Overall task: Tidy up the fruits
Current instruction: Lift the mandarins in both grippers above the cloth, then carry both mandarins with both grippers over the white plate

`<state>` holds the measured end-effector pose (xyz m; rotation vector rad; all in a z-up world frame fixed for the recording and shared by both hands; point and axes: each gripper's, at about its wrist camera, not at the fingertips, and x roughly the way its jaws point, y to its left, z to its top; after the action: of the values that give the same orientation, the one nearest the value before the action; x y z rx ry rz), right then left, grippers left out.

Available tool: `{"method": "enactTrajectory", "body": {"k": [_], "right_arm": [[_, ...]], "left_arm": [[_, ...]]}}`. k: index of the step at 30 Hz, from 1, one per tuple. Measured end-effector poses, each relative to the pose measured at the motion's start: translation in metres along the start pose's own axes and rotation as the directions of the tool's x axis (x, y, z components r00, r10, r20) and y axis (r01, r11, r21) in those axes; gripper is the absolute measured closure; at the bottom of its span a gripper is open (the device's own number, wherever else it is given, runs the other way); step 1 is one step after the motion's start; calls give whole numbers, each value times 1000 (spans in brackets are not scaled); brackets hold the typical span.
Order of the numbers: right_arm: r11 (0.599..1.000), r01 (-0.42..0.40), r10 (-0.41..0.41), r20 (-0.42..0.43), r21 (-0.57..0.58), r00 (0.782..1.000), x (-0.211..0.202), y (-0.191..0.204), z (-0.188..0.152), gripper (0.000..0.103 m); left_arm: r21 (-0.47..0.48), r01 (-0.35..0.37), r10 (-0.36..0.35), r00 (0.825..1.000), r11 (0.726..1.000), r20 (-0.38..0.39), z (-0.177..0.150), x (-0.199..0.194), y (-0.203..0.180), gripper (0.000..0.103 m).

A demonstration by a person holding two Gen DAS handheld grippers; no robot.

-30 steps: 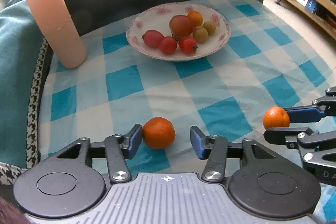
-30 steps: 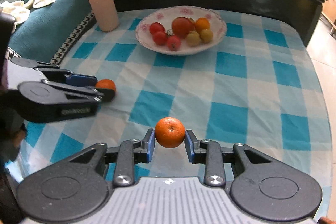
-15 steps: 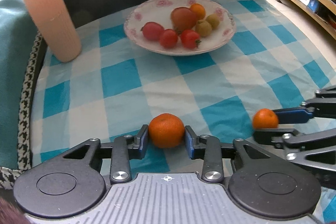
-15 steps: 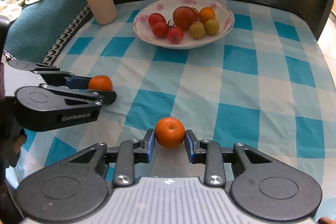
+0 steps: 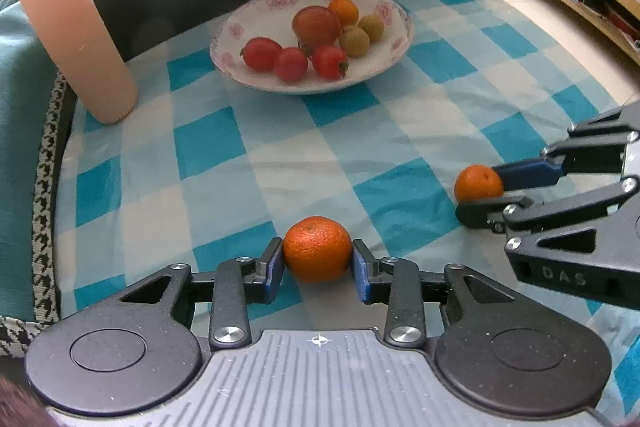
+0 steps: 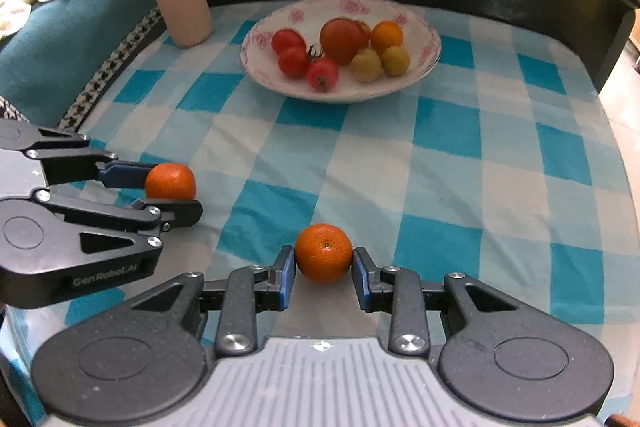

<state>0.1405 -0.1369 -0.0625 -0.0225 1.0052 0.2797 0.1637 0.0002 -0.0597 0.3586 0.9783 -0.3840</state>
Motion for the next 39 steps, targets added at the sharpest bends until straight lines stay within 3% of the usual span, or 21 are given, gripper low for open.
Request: {"method": "enactTrajectory", "body": {"k": [18,22,28,31,34,39], "right_arm": [[1000,0,0,3,-21,1000,1,2,0,57],[1000,-3,3,2,-18,1000,1,1,0,57],[1000,-9,9,1,-13,1000,1,-1,0,57],[1000,-11,11,3,-9,1000,0,-2,-1,57],[1000,-3,3,5,-19,1000,-1,-3,-3,57],[1000,-17,17,22,-11,1000,-5,-3,-3,57]], "left_arm": [[30,-26,26,1000,999,4,0,0,-3,47],[35,2,-2,1000,999,3,0,1,-4,36],[60,0,0,1000,998,11,0,0,-8,39],[62,19,-20,1000,998,11,0,-1,-9,47],[80,-7,5,1000,997,17,-1,-2,-11,59],[30,24,-24,1000,999,19,-1,-6,0,60]]}}
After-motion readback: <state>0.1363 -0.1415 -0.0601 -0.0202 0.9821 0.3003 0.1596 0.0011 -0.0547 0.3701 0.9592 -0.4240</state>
